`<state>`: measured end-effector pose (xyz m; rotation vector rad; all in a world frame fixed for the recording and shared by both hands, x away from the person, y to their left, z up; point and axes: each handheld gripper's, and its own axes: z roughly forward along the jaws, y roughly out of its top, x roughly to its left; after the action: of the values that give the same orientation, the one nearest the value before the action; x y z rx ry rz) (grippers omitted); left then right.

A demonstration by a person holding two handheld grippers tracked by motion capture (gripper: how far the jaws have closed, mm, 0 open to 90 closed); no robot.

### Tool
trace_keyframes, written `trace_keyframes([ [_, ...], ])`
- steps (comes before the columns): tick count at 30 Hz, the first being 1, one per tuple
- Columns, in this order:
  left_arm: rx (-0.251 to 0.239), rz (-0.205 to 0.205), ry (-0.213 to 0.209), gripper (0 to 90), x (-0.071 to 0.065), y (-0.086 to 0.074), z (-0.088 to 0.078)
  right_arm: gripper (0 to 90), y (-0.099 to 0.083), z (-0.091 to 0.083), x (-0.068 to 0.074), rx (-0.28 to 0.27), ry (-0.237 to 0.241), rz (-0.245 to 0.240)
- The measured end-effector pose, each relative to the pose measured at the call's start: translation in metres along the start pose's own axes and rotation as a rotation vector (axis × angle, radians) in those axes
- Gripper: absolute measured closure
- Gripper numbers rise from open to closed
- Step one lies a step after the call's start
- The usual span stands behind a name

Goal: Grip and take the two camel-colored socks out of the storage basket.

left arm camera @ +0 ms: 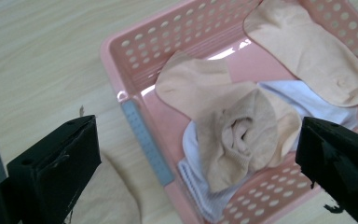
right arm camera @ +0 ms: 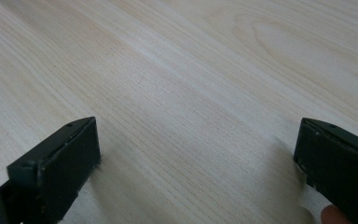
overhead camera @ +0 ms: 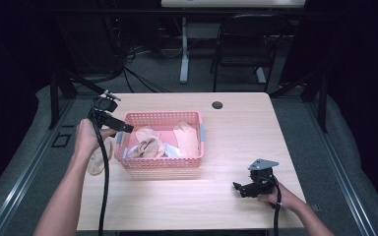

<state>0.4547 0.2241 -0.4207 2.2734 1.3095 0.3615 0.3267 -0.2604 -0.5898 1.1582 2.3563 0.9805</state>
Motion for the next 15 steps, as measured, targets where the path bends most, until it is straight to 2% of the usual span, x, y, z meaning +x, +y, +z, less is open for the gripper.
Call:
trace_keyframes([
  [6,0.029,0.011,-0.046,0.0,-0.012,0.001,0.028,0.0,0.000,0.000,0.000,0.000,0.000,0.000],
  [12,0.067,0.017,-0.063,0.3,-0.021,0.001,0.057,0.0,0.000,0.000,0.000,0.000,0.000,0.000],
  [15,0.087,0.022,-0.075,4.8,-0.026,0.000,0.071,0.0,0.000,0.000,0.000,-0.001,0.000,0.000],
])
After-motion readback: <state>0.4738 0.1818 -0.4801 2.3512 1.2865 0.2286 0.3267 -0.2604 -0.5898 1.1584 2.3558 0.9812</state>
